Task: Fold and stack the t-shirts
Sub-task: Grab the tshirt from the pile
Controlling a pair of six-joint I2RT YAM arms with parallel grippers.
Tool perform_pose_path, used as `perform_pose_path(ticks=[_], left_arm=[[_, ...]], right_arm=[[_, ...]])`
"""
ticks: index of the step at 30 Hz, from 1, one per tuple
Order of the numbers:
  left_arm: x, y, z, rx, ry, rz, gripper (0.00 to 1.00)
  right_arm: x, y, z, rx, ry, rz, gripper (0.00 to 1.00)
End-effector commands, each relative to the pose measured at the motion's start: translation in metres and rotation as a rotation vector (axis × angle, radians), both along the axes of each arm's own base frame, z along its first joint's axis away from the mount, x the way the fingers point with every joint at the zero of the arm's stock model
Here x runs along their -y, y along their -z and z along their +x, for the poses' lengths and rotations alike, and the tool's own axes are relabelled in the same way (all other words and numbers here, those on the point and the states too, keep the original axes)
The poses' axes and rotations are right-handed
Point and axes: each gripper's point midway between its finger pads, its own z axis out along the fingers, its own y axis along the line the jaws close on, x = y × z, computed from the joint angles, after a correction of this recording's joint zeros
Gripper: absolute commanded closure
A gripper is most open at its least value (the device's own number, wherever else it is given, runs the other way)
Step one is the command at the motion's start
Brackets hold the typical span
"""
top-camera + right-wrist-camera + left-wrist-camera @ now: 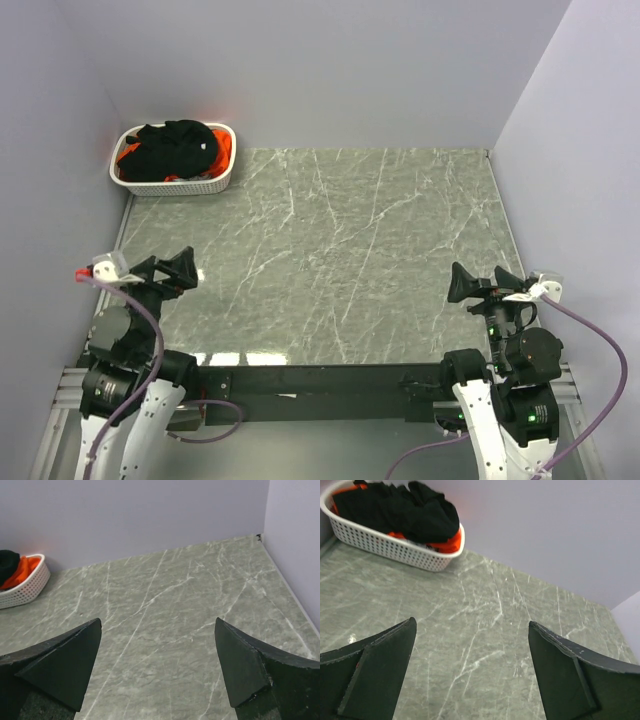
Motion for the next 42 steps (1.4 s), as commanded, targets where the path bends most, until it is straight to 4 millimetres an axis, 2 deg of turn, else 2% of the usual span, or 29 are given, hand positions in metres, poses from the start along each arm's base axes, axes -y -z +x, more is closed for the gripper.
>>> perform_pose_path(ticks=[1, 8, 11, 13, 14, 15, 16, 17, 18, 19, 20, 21, 22, 23, 24, 25, 26, 27, 28, 29, 30, 31, 32, 33, 35, 41, 42], left_arm=[[0.011, -0.008, 0.015, -0.002, 0.039, -0.032, 0.01], [0.034, 0.016, 0.06, -0.162, 0.09, -0.069, 0.01], [0.037, 0.018, 0.088, -0.215, 0.051, -0.105, 0.0], [0.04, 0.027, 0.111, -0.264, 0.031, -0.114, 0.0], [0.038, 0.02, 0.119, -0.257, 0.009, -0.118, 0.01], [0.038, 0.028, 0.134, -0.291, -0.011, -0.109, 0.01], [0.036, 0.029, 0.143, -0.3, -0.033, -0.102, 0.01], [0.028, 0.014, 0.153, -0.277, -0.084, -0.097, 0.01], [0.025, 0.026, 0.169, -0.319, -0.112, -0.082, 0.0], [0.014, 0.023, 0.179, -0.319, -0.152, -0.083, 0.0], [0.01, 0.019, 0.199, -0.332, -0.166, -0.091, 0.01], [0.003, 0.017, 0.209, -0.34, -0.183, -0.103, 0.0], [-0.013, 0.015, 0.219, -0.343, -0.228, -0.128, 0.01], [-0.019, -0.004, 0.232, -0.309, -0.246, -0.143, 0.0], [-0.028, 0.012, 0.248, -0.353, -0.285, -0.133, 0.0], [-0.037, 0.011, 0.257, -0.354, -0.312, -0.135, 0.01], [-0.042, -0.005, 0.269, -0.33, -0.324, -0.137, 0.01], [-0.046, 0.012, 0.285, -0.374, -0.34, -0.13, 0.01], [-0.054, 0.012, 0.293, -0.38, -0.367, -0.137, 0.01], [-0.054, 0.0, 0.304, -0.365, -0.362, -0.144, 0.01], [-0.056, 0.019, 0.319, -0.407, -0.368, -0.142, 0.01], [-0.069, 0.021, 0.325, -0.409, -0.389, -0.151, 0.01], [-0.07, 0.013, 0.335, -0.392, -0.387, -0.155, 0.01], [-0.072, 0.033, 0.345, -0.433, -0.39, -0.149, 0.01], [-0.074, 0.046, 0.362, -0.458, -0.394, -0.15, 0.01], [-0.083, 0.09, 0.382, -0.536, -0.445, -0.122, 0.01], [-0.083, 0.092, 0.383, -0.539, -0.44, -0.116, 0.01]], right_arm=[[-0.004, -0.044, -0.058, 0.303, -0.052, 0.034, 0.0], [-0.012, -0.035, -0.042, 0.26, -0.092, 0.042, 0.0], [-0.015, -0.031, -0.034, 0.231, -0.102, 0.041, 0.0], [-0.024, -0.026, -0.03, 0.211, -0.149, 0.051, 0.0], [-0.026, -0.024, -0.029, 0.208, -0.162, 0.054, 0.0], [-0.03, -0.023, -0.028, 0.206, -0.182, 0.055, 0.0], [-0.031, -0.023, -0.028, 0.206, -0.187, 0.055, 0.0], [-0.032, -0.022, -0.028, 0.207, -0.192, 0.054, 0.0], [-0.031, -0.021, -0.027, 0.204, -0.192, 0.055, 0.0], [-0.031, -0.021, -0.027, 0.204, -0.189, 0.059, 0.0], [-0.031, -0.02, -0.027, 0.205, -0.191, 0.061, 0.0], [-0.031, -0.021, -0.028, 0.208, -0.194, 0.059, 0.0], [-0.032, -0.019, -0.028, 0.205, -0.196, 0.059, 0.0], [-0.032, -0.018, -0.027, 0.203, -0.2, 0.061, 0.0], [-0.033, -0.018, -0.027, 0.205, -0.206, 0.059, 0.0], [-0.034, -0.017, -0.026, 0.2, -0.206, 0.061, 0.0], [-0.035, -0.016, -0.026, 0.2, -0.213, 0.06, 0.0], [-0.036, -0.015, -0.025, 0.195, -0.218, 0.058, 0.0], [-0.037, -0.015, -0.025, 0.192, -0.224, 0.058, 0.0], [-0.037, -0.015, -0.024, 0.192, -0.225, 0.058, 0.0], [-0.036, -0.014, -0.024, 0.192, -0.222, 0.06, 0.0], [-0.036, -0.014, -0.024, 0.192, -0.221, 0.063, 0.0], [-0.036, -0.013, -0.024, 0.19, -0.218, 0.065, 0.0], [-0.035, -0.012, -0.023, 0.186, -0.213, 0.067, 0.0], [-0.035, -0.012, -0.023, 0.186, -0.211, 0.069, 0.0], [-0.034, -0.01, -0.021, 0.18, -0.204, 0.07, 0.0], [-0.034, -0.01, -0.021, 0.178, -0.206, 0.066, 0.0]])
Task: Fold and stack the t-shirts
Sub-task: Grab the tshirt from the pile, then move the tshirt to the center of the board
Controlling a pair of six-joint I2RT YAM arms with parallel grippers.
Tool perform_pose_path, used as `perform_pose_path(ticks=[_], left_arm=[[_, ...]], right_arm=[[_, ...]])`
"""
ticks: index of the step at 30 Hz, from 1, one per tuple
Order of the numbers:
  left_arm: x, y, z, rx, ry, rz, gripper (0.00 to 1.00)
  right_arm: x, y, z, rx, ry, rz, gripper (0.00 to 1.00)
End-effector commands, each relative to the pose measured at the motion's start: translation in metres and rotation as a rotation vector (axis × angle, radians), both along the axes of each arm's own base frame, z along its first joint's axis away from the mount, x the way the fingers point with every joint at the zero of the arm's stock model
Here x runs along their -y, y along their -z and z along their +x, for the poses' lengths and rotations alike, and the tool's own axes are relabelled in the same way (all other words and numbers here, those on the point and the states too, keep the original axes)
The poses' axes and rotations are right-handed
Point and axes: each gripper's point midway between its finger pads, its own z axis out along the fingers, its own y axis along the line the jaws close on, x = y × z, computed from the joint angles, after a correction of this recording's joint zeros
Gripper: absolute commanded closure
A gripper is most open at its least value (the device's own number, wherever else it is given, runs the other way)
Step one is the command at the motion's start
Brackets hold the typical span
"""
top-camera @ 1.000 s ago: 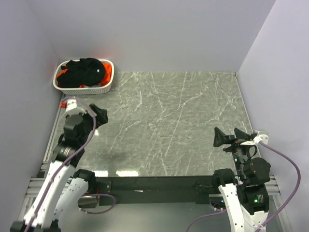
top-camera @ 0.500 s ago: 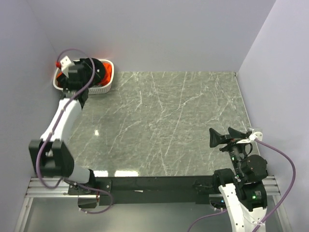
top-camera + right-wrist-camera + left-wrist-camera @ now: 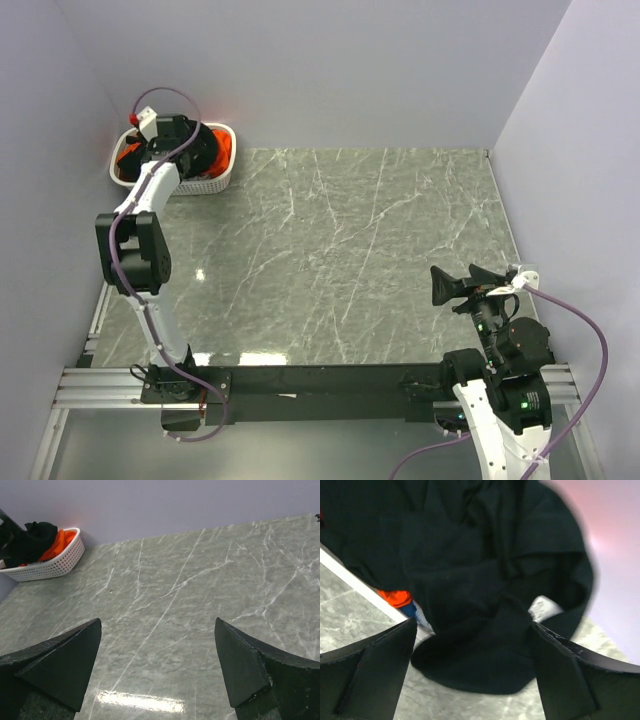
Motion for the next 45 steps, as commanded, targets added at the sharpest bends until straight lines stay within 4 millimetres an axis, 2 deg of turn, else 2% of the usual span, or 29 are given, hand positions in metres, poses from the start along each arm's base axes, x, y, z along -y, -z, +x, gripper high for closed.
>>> perform_pose_path(ticks=[1, 4, 5, 7, 8, 11, 13, 15, 18, 21, 22, 23, 24, 25, 26, 27, 29, 30, 33, 34, 35, 36, 37, 38, 39, 40, 42, 43, 45], left_arm=[[-0.004, -0.014, 0.009, 0.031, -0.012, 0.028, 0.04], [-0.002, -0.015, 0.008, 0.031, 0.017, 0.047, 0.3], [-0.003, -0.026, 0.005, 0.057, 0.019, 0.054, 0.48], [-0.005, -0.042, 0.001, 0.086, 0.028, 0.084, 0.66], [-0.005, -0.052, 0.0, 0.108, 0.035, 0.096, 0.81], [-0.004, -0.109, -0.015, 0.199, 0.049, 0.134, 0.99], [0.002, -0.134, -0.024, 0.232, 0.072, 0.153, 0.99], [0.01, -0.171, -0.039, 0.282, 0.088, 0.184, 0.99], [0.045, -0.217, -0.06, 0.343, 0.183, 0.216, 0.99], [0.099, -0.25, -0.089, 0.392, 0.322, 0.231, 0.99], [0.138, -0.254, -0.1, 0.404, 0.411, 0.233, 0.99], [0.159, -0.265, -0.114, 0.432, 0.467, 0.227, 0.99], [0.181, -0.266, -0.122, 0.44, 0.521, 0.217, 0.99], [0.226, -0.268, -0.139, 0.459, 0.626, 0.18, 0.99], [0.25, -0.266, -0.149, 0.459, 0.688, 0.156, 0.99], [0.295, -0.263, -0.171, 0.464, 0.796, 0.104, 0.99], [0.341, -0.247, -0.19, 0.445, 0.889, 0.06, 0.96], [0.382, -0.239, -0.217, 0.443, 0.992, 0.021, 0.94], [0.456, -0.201, -0.249, 0.405, 1.142, -0.072, 0.85], [0.486, -0.197, -0.275, 0.391, 1.209, -0.114, 0.85], [0.51, -0.173, -0.282, 0.337, 1.248, -0.117, 0.81], [0.53, -0.164, -0.305, 0.303, 1.305, -0.139, 0.77], [0.543, -0.163, -0.316, 0.291, 1.337, -0.162, 0.66], [0.551, -0.151, -0.323, 0.263, 1.347, -0.171, 0.61], [0.559, -0.152, -0.333, 0.268, 1.356, -0.219, 0.58], [0.559, -0.138, -0.338, 0.24, 1.362, -0.231, 0.54], [0.551, -0.143, -0.345, 0.247, 1.349, -0.286, 0.41], [0.543, -0.129, -0.346, 0.22, 1.332, -0.269, 0.32], [0.515, -0.133, -0.334, 0.238, 1.232, -0.227, 0.24]], right_arm=[[0.003, -0.036, -0.033, 0.229, -0.012, 0.036, 0.0], [0.002, -0.037, -0.035, 0.242, -0.02, 0.032, 0.0], [0.002, -0.037, -0.035, 0.245, -0.016, 0.034, 0.0], [0.003, -0.037, -0.035, 0.242, -0.014, 0.035, 0.0], [0.003, -0.036, -0.035, 0.24, -0.014, 0.034, 0.0], [0.001, -0.037, -0.035, 0.243, -0.023, 0.028, 0.0], [0.001, -0.037, -0.035, 0.241, -0.025, 0.03, 0.0], [0.001, -0.037, -0.035, 0.242, -0.026, 0.028, 0.0], [0.0, -0.039, -0.036, 0.243, -0.032, 0.036, 0.0], [-0.005, -0.043, -0.038, 0.242, -0.06, 0.039, 0.0], [-0.005, -0.047, -0.041, 0.248, -0.062, 0.041, 0.0], [-0.004, -0.048, -0.04, 0.239, -0.056, 0.041, 0.0], [-0.004, -0.05, -0.041, 0.236, -0.055, 0.047, 0.0], [-0.003, -0.055, -0.044, 0.24, -0.054, 0.05, 0.0], [-0.004, -0.057, -0.043, 0.228, -0.055, 0.046, 0.0], [-0.003, -0.063, -0.046, 0.238, -0.052, 0.044, 0.0], [0.004, -0.065, -0.045, 0.216, -0.016, 0.048, 0.0], [0.007, -0.071, -0.048, 0.224, 0.001, 0.056, 0.0], [0.016, -0.075, -0.051, 0.228, 0.047, 0.057, 0.0], [0.016, -0.076, -0.054, 0.234, 0.047, 0.058, 0.0], [0.021, -0.077, -0.055, 0.239, 0.07, 0.061, 0.0], [0.026, -0.079, -0.057, 0.246, 0.097, 0.07, 0.0], [0.027, -0.078, -0.059, 0.243, 0.104, 0.072, 0.0], [0.029, -0.078, -0.06, 0.243, 0.112, 0.073, 0.0], [0.03, -0.08, -0.062, 0.248, 0.115, 0.065, 0.0], [0.03, -0.079, -0.063, 0.247, 0.115, 0.062, 0.0], [0.029, -0.08, -0.063, 0.247, 0.11, 0.059, 0.0], [0.025, -0.08, -0.062, 0.245, 0.091, 0.056, 0.0], [0.02, -0.077, -0.055, 0.215, 0.07, 0.063, 0.0]])
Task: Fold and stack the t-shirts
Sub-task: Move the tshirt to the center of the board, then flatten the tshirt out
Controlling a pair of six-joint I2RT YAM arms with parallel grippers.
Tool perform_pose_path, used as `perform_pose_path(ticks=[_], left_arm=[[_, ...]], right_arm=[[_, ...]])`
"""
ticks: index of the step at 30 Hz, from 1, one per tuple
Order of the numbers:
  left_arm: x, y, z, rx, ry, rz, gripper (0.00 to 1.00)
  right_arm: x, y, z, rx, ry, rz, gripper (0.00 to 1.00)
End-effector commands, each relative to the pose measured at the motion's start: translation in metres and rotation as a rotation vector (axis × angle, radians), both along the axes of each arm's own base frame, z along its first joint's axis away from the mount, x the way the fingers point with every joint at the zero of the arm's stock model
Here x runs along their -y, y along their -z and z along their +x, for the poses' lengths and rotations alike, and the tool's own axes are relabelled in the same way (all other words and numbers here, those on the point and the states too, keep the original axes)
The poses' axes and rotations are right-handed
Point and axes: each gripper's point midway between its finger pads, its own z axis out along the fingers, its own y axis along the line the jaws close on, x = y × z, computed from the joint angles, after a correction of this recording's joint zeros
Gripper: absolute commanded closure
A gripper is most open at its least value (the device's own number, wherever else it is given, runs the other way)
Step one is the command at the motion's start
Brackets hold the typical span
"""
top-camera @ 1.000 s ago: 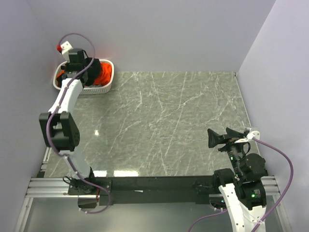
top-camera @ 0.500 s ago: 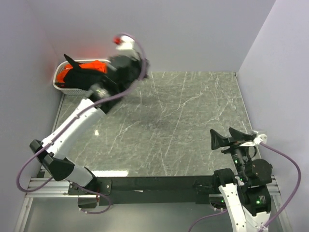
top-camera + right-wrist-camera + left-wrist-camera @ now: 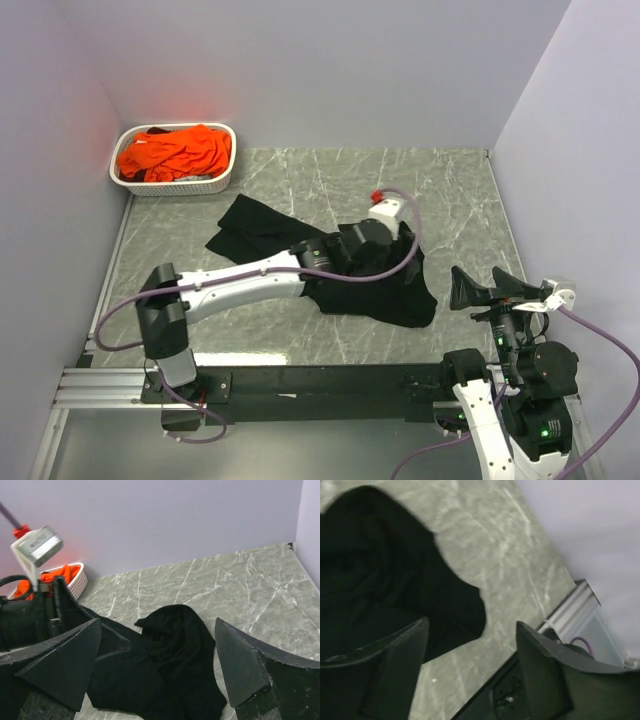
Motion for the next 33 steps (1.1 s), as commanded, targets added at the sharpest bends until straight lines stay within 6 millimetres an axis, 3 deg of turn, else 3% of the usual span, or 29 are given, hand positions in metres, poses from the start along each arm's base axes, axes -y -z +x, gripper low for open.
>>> perform_pose_path(ticks=[1, 3, 4, 5, 6, 8, 9, 11, 12, 13, 15, 17, 18, 20, 21, 24, 27, 28, 29, 33], left_arm=[[-0.049, -0.053, 0.021, 0.038, -0.178, -0.124, 0.21], [-0.086, -0.048, 0.041, 0.002, -0.283, -0.123, 0.16], [-0.105, -0.02, 0.046, -0.039, -0.317, -0.078, 0.16], [-0.125, -0.023, 0.048, -0.055, -0.346, -0.097, 0.15], [-0.152, -0.013, 0.066, -0.085, -0.415, -0.103, 0.15], [-0.196, 0.012, 0.069, -0.115, -0.496, -0.077, 0.16], [-0.227, 0.021, 0.084, -0.123, -0.574, -0.068, 0.16], [-0.267, 0.042, 0.086, -0.138, -0.647, -0.037, 0.17], [-0.296, 0.049, 0.097, -0.133, -0.719, -0.018, 0.18], [-0.315, 0.066, 0.096, -0.145, -0.756, 0.014, 0.19], [-0.355, 0.07, 0.109, -0.119, -0.854, 0.019, 0.25], [-0.378, 0.09, 0.112, -0.146, -0.9, 0.042, 0.28], [-0.402, 0.096, 0.119, -0.159, -0.954, 0.051, 0.28], [-0.419, 0.114, 0.126, -0.208, -0.984, 0.074, 0.26], [-0.439, 0.121, 0.131, -0.232, -1.04, 0.078, 0.26], [-0.463, 0.147, 0.141, -0.345, -1.094, 0.062, 0.27], [-0.475, 0.169, 0.152, -0.416, -1.112, 0.079, 0.28], [-0.477, 0.168, 0.159, -0.415, -1.112, 0.086, 0.28], [-0.478, 0.183, 0.159, -0.461, -1.109, 0.126, 0.28], [-0.485, 0.196, 0.172, -0.478, -1.086, 0.209, 0.3]], right_arm=[[-0.004, -0.02, -0.021, 0.103, -0.041, 0.017, 0.0], [-0.016, -0.012, -0.009, 0.047, -0.097, 0.02, 0.0], [-0.019, -0.012, -0.008, 0.042, -0.113, 0.024, 0.0], [-0.026, -0.002, 0.006, -0.036, -0.138, 0.036, 0.0], [-0.029, 0.002, 0.012, -0.07, -0.143, 0.046, 0.0], [-0.039, 0.018, 0.03, -0.185, -0.181, 0.058, 0.0], [-0.042, 0.023, 0.035, -0.221, -0.191, 0.065, 0.0], [-0.05, 0.042, 0.053, -0.335, -0.21, 0.081, 0.0], [-0.053, 0.052, 0.059, -0.38, -0.221, 0.086, 0.0], [-0.055, 0.059, 0.065, -0.416, -0.22, 0.091, 0.0], [-0.055, 0.08, 0.083, -0.523, -0.197, 0.095, 0.0], [-0.054, 0.098, 0.1, -0.597, -0.17, 0.092, 0.02], [-0.054, 0.104, 0.105, -0.615, -0.16, 0.092, 0.03], [-0.052, 0.115, 0.121, -0.648, -0.131, 0.092, 0.04], [-0.053, 0.117, 0.125, -0.655, -0.127, 0.093, 0.04], [-0.052, 0.128, 0.143, -0.68, -0.103, 0.09, 0.04], [-0.049, 0.135, 0.16, -0.701, -0.08, 0.064, 0.04], [-0.049, 0.141, 0.165, -0.719, -0.079, 0.052, 0.04], [-0.048, 0.143, 0.169, -0.723, -0.078, 0.033, 0.04], [-0.048, 0.146, 0.182, -0.741, -0.081, -0.001, 0.04]])
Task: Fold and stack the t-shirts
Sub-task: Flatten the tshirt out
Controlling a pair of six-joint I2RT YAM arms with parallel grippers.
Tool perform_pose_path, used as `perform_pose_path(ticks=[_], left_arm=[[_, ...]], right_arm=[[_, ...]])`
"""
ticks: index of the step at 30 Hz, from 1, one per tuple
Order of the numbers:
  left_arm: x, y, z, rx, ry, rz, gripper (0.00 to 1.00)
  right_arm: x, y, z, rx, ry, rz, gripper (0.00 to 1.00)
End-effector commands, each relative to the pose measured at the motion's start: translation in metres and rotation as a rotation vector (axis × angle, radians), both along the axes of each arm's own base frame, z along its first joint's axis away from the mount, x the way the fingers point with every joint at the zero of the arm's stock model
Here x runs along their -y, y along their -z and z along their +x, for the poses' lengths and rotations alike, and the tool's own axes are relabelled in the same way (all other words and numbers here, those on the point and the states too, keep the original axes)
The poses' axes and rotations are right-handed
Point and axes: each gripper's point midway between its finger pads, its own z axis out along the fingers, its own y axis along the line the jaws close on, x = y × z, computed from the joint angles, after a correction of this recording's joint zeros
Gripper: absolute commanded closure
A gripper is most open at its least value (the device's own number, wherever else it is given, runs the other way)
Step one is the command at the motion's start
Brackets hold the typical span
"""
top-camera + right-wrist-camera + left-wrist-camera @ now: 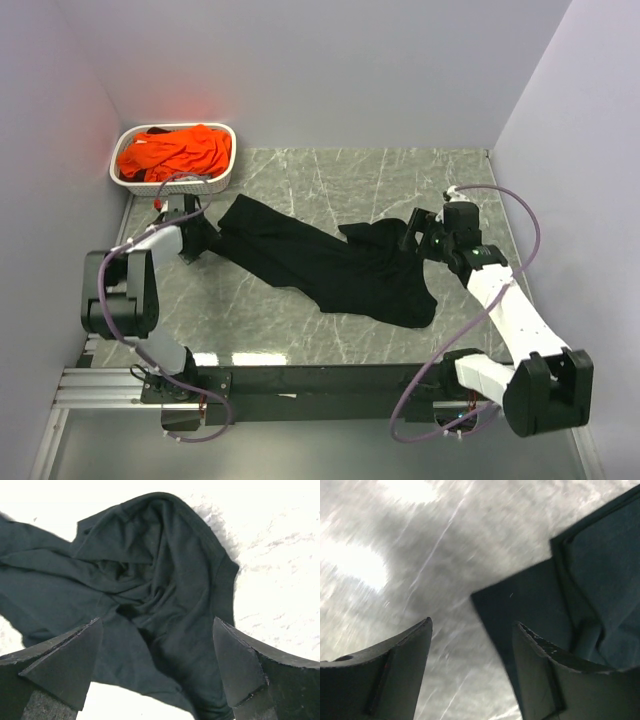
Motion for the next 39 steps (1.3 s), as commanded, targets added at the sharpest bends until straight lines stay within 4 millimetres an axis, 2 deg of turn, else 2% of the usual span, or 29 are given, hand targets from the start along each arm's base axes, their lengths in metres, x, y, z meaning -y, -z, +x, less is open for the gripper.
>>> perform_pose_path(ticks=[1, 5, 10, 12, 13, 15, 16, 18, 19, 20, 21, 22, 24, 25, 28, 30, 31, 33, 34, 35, 36, 38, 39], left_arm=[[-0.001, -0.011, 0.025, 0.031, 0.065, 0.025, 0.31], [-0.003, 0.007, 0.027, -0.032, 0.098, 0.044, 0.33], [0.0, 0.027, 0.018, -0.09, 0.124, 0.033, 0.42], [0.003, 0.034, 0.014, -0.116, 0.14, 0.026, 0.5], [0.005, 0.037, 0.013, -0.124, 0.153, 0.022, 0.58], [0.009, 0.043, 0.008, -0.151, 0.171, 0.023, 0.62], [0.01, 0.044, 0.006, -0.158, 0.177, 0.027, 0.71], [0.01, 0.044, 0.004, -0.164, 0.181, 0.04, 0.8], [0.009, 0.044, 0.003, -0.166, 0.18, 0.043, 0.91], [0.009, 0.043, 0.001, -0.171, 0.179, 0.042, 0.98], [0.008, 0.042, -0.001, -0.175, 0.177, 0.042, 0.99], [0.008, 0.039, -0.002, -0.173, 0.174, 0.047, 0.99], [0.006, 0.039, -0.013, -0.196, 0.16, 0.055, 0.99], [0.002, 0.035, -0.015, -0.192, 0.149, 0.072, 0.99], [-0.002, 0.034, -0.031, -0.209, 0.138, 0.089, 0.99], [-0.004, 0.033, -0.035, -0.211, 0.132, 0.097, 0.99], [-0.005, 0.029, -0.037, -0.204, 0.128, 0.105, 0.99], [-0.006, 0.03, -0.042, -0.209, 0.126, 0.11, 0.99], [-0.007, 0.028, -0.043, -0.207, 0.123, 0.116, 0.99], [-0.009, 0.028, -0.045, -0.211, 0.121, 0.127, 0.99], [-0.01, 0.027, -0.045, -0.208, 0.117, 0.131, 0.99], [-0.013, 0.027, -0.046, -0.21, 0.114, 0.136, 0.99], [-0.013, 0.026, -0.046, -0.207, 0.114, 0.139, 0.99]], right_arm=[[0.0, -0.029, 0.029, 0.112, -0.014, -0.034, 0.05], [-0.003, -0.023, 0.035, 0.102, -0.03, -0.034, 0.06], [-0.003, -0.01, 0.042, 0.072, -0.035, -0.051, 0.06], [-0.002, -0.009, 0.047, 0.074, -0.042, -0.072, 0.06], [-0.001, -0.004, 0.05, 0.062, -0.046, -0.082, 0.06], [0.0, -0.003, 0.055, 0.065, -0.065, -0.11, 0.05], [-0.002, 0.003, 0.058, 0.053, -0.097, -0.126, 0.05], [-0.009, 0.001, 0.063, 0.06, -0.147, -0.148, 0.04], [-0.012, 0.007, 0.064, 0.041, -0.176, -0.166, 0.03], [-0.014, 0.004, 0.068, 0.057, -0.213, -0.21, 0.03], [-0.02, 0.004, 0.069, 0.059, -0.243, -0.236, 0.02], [-0.032, 0.011, 0.068, 0.046, -0.291, -0.263, 0.02], [-0.044, 0.008, 0.072, 0.065, -0.347, -0.313, 0.01], [-0.06, 0.012, 0.071, 0.067, -0.395, -0.323, 0.01], [-0.083, 0.01, 0.081, 0.099, -0.45, -0.376, 0.01], [-0.091, 0.014, 0.085, 0.088, -0.456, -0.391, 0.01], [-0.091, 0.026, 0.089, 0.054, -0.45, -0.411, 0.01], [-0.097, 0.028, 0.096, 0.048, -0.451, -0.436, 0.01], [-0.096, 0.041, 0.098, 0.012, -0.445, -0.462, 0.01], [-0.098, 0.039, 0.103, 0.014, -0.439, -0.47, 0.01], [-0.097, 0.049, 0.106, -0.016, -0.433, -0.482, 0.04], [-0.088, 0.051, 0.115, -0.026, -0.385, -0.522, 0.12], [-0.085, 0.058, 0.119, -0.042, -0.375, -0.531, 0.21]])
